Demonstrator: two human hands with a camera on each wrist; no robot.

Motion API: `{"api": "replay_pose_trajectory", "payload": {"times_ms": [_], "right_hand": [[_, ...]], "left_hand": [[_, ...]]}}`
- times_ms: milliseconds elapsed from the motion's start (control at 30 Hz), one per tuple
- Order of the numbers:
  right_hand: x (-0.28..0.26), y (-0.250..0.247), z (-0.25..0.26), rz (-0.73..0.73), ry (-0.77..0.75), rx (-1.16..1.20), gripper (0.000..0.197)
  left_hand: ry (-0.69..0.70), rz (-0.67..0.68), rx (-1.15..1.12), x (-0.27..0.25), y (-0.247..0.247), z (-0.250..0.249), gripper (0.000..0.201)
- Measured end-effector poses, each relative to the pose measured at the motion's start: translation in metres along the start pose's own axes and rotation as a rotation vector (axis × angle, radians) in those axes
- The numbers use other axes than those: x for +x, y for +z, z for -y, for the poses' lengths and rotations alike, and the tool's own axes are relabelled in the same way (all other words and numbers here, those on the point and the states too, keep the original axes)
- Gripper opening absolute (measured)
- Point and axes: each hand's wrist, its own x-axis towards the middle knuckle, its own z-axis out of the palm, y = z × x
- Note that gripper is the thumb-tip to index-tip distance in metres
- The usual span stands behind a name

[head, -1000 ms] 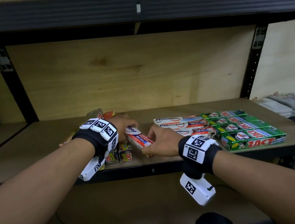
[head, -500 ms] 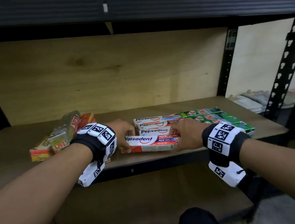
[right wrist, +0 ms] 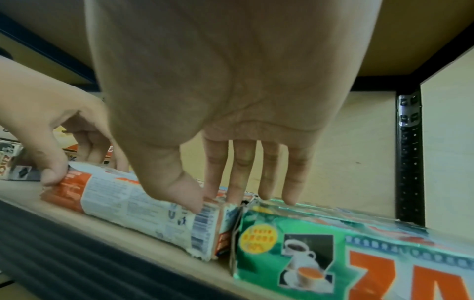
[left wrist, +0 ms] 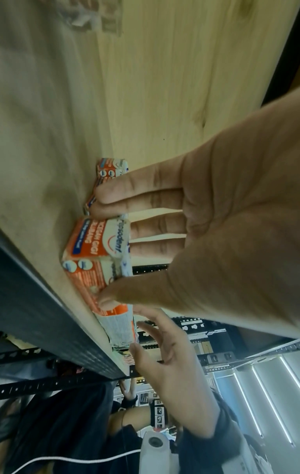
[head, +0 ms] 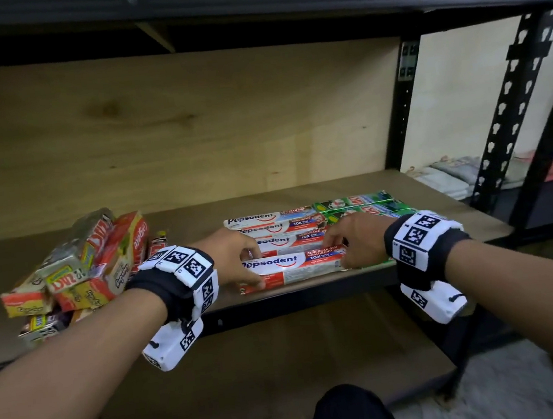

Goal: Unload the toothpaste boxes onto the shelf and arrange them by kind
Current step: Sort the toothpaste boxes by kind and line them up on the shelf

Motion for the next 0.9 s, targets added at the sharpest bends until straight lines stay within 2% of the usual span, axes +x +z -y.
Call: {"api": "replay_pose_trajectory", "payload": {"times_ms": [100, 167, 300, 433, 567, 700, 800, 900], "right_hand": [[0.003, -0.009, -0.003, -0.023, -0.035, 0.074, 0.039], [0.011, -0.017, -0.004, -0.064, -0.026, 0.119, 0.035], [0.043, -0.029, -0.004, -0.117, 0.004, 0.116, 0.033], [0.084, -0.037, -0.003, -0.090, 0.026, 0.108, 0.032], [0.116, -0.033, -0.009, -0.080, 0.063, 0.126, 0.046], [0.137, -0.033, -0.019, 0.043, 0.075, 0.114, 0.065], [0.148, -0.034, -0.022, 0.124, 0.088, 0.059, 0.070], [0.153, -0.035, -0.017, 0.156, 0.091, -0.007, 0.070]], "left_hand": [[-0.003, 0.007, -0.036, -0.001, -0.002, 0.005, 0.053], [-0.040, -0.035, -0.105, 0.000, -0.009, 0.007, 0.049], [-0.183, -0.137, -0.259, 0.016, -0.025, 0.016, 0.028], [-0.265, -0.203, -0.270, 0.039, -0.035, 0.022, 0.018], [-0.291, -0.209, -0.248, 0.066, -0.037, 0.024, 0.022], [-0.282, -0.099, -0.076, 0.092, -0.032, 0.023, 0.041], [-0.242, -0.042, -0.057, 0.107, -0.022, 0.025, 0.053], [-0.224, -0.049, -0.093, 0.116, -0.012, 0.032, 0.059]]}}
